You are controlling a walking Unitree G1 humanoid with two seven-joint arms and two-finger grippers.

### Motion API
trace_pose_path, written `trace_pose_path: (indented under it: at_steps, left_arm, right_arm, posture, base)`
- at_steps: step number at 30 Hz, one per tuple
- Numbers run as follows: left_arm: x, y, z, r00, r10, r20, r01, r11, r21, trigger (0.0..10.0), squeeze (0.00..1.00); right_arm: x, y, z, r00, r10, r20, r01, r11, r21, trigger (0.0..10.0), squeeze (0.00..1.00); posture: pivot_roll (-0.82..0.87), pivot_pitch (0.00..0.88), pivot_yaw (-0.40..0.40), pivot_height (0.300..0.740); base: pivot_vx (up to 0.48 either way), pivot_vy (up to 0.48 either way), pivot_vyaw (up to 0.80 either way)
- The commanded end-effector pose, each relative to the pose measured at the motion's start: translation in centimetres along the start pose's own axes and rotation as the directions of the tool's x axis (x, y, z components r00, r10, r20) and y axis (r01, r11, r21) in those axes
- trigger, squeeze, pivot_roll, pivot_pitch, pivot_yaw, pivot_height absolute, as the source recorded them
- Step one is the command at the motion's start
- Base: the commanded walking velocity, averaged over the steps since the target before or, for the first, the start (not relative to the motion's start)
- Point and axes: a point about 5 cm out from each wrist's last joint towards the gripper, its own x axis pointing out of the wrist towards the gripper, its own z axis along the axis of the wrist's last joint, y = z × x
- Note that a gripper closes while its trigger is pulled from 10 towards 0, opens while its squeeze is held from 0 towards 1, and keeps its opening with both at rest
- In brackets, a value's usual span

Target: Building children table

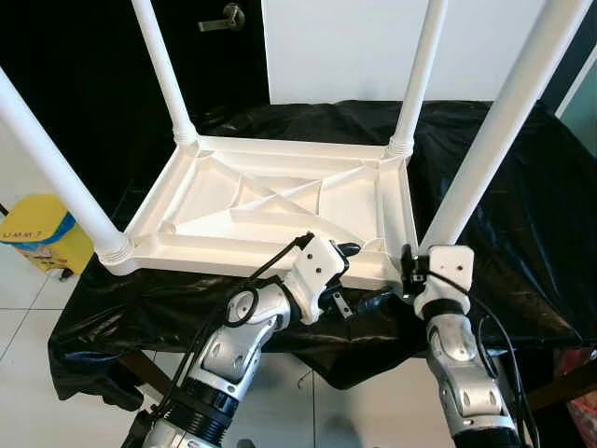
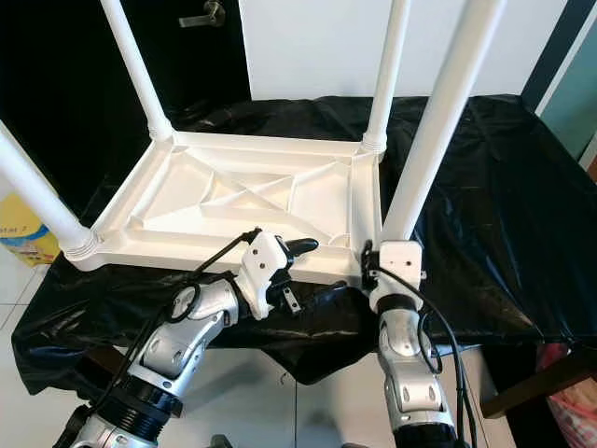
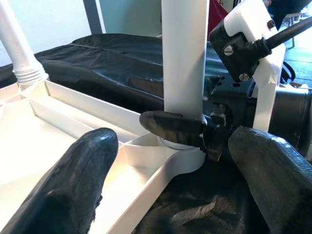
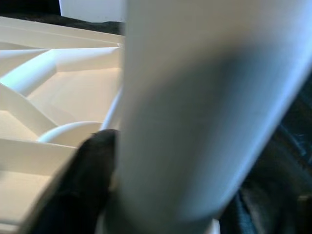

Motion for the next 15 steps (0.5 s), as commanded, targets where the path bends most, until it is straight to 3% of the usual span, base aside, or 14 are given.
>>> trace_pose_path:
  at_steps: [1, 5, 6, 7, 8, 9, 10, 15]
  left_arm:
    - [0.0, 0.0, -0.1, 1.0, 0.025, -0.008, -0.025, 1.0, 0.005, 10.0, 0.0]
    - [-0.2, -0.1, -0.2, 1.0, 0.019, -0.017, -0.019, 1.0, 0.006, 10.0, 0.0]
    - [-0.3, -0.1, -0.2, 1.0, 0.018, -0.019, -0.018, 1.0, 0.006, 10.0, 0.0]
    - [-0.4, -0.1, -0.2, 1.0, 0.017, -0.02, -0.017, 1.0, 0.007, 10.0, 0.0]
    - [-0.4, -0.1, -0.2, 1.0, 0.017, -0.02, -0.017, 1.0, 0.007, 10.0, 0.0]
    - [-0.4, -0.1, -0.2, 1.0, 0.016, -0.02, -0.016, 1.0, 0.007, 10.0, 0.0]
    - [-0.5, -0.1, -0.2, 1.0, 0.014, -0.021, -0.014, 1.0, 0.008, 10.0, 0.0]
    - [-0.4, -0.2, -0.2, 1.0, 0.002, -0.023, -0.001, 1.0, 0.012, 10.0, 0.0]
  right_arm:
    - [-0.1, -0.4, 0.1, 1.0, 0.01, 0.004, -0.01, 1.0, 0.009, 10.0, 1.0]
    - [-0.3, -1.1, 0.7, 0.996, 0.071, 0.058, -0.073, 0.997, 0.022, 10.0, 1.0]
    - [-0.4, -1.3, 0.8, 0.989, 0.132, 0.071, -0.134, 0.991, 0.03, 10.0, 1.0]
    - [-0.5, -1.6, 0.8, 0.978, 0.192, 0.081, -0.196, 0.98, 0.037, 10.0, 0.86]
    - [-0.5, -1.6, 0.8, 0.978, 0.192, 0.081, -0.196, 0.98, 0.037, 10.0, 0.86]
    - [-0.7, -1.7, 0.8, 0.965, 0.247, 0.084, -0.252, 0.967, 0.045, 10.0, 0.5]
    - [-0.7, -1.7, 0.9, 0.948, 0.306, 0.094, -0.31, 0.95, 0.032, 10.0, 0.0]
    - [-0.5, -2.1, 1.1, 0.899, 0.43, 0.089, -0.432, 0.902, 0.016, 10.0, 0.0]
  posture:
    - [-0.14, 0.006, 0.002, 0.74]
    - [-0.13, 0.009, 0.002, 0.74]
    - [-0.14, 0.009, 0.004, 0.74]
    - [-0.14, 0.008, 0.006, 0.74]
    - [-0.14, 0.008, 0.006, 0.74]
    - [-0.14, 0.008, 0.007, 0.74]
    - [-0.14, 0.008, 0.01, 0.74]
    - [-0.15, 0.004, 0.014, 0.74]
  base:
    - [0.0, 0.0, 0.0]
    - [0.0, 0.0, 0.0]
    - [0.0, 0.0, 0.0]
    - [0.0, 0.0, 0.0]
    - [0.0, 0.0, 0.0]
    - [0.0, 0.0, 0.0]
    - [0.0, 0.0, 0.0]
    - [0.0, 0.0, 0.0]
